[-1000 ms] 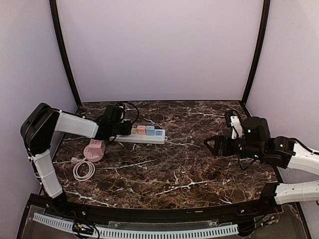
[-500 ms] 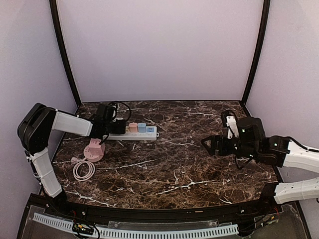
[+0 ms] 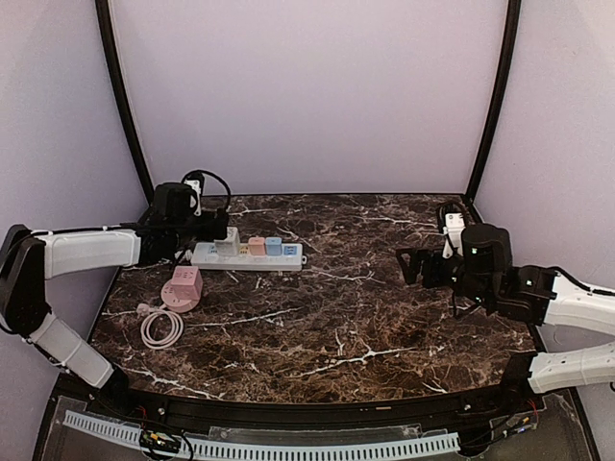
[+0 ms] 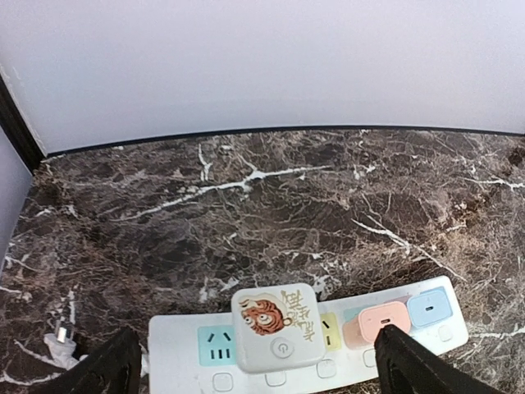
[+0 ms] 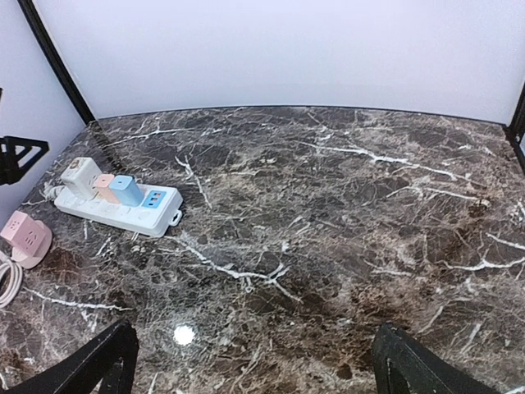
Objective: Insert the plug
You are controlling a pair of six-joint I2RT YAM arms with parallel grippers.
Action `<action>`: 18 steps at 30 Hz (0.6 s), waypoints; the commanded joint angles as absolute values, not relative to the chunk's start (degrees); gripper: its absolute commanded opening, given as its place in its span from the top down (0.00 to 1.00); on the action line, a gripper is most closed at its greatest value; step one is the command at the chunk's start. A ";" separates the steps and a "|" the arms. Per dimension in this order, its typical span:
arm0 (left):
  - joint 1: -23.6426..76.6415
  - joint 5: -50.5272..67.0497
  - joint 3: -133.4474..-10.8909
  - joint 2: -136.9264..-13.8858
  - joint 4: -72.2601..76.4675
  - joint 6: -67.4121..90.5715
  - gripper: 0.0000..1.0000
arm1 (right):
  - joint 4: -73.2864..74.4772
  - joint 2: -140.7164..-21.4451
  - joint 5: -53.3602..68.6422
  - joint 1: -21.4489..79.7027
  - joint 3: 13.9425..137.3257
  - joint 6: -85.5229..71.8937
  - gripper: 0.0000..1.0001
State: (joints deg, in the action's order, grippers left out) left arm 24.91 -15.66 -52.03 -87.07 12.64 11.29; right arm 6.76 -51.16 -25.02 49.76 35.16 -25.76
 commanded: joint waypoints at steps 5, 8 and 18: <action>24.52 -26.09 -44.69 -71.98 6.76 5.90 0.01 | -3.39 -51.79 -37.88 49.66 33.00 -17.35 0.01; 24.52 -31.95 -41.15 -67.23 7.67 4.16 0.01 | -5.17 -54.92 -39.85 49.66 33.77 -14.91 0.01; 18.88 -41.67 -31.20 -58.92 13.34 -1.59 0.01 | -11.43 -65.97 -38.49 45.83 34.08 -10.98 0.01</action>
State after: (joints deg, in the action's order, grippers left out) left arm 22.79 -37.08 -34.54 -61.78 11.22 1.04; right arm -5.82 -63.88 -39.03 48.73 33.85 -13.10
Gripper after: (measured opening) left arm 0.987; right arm 0.985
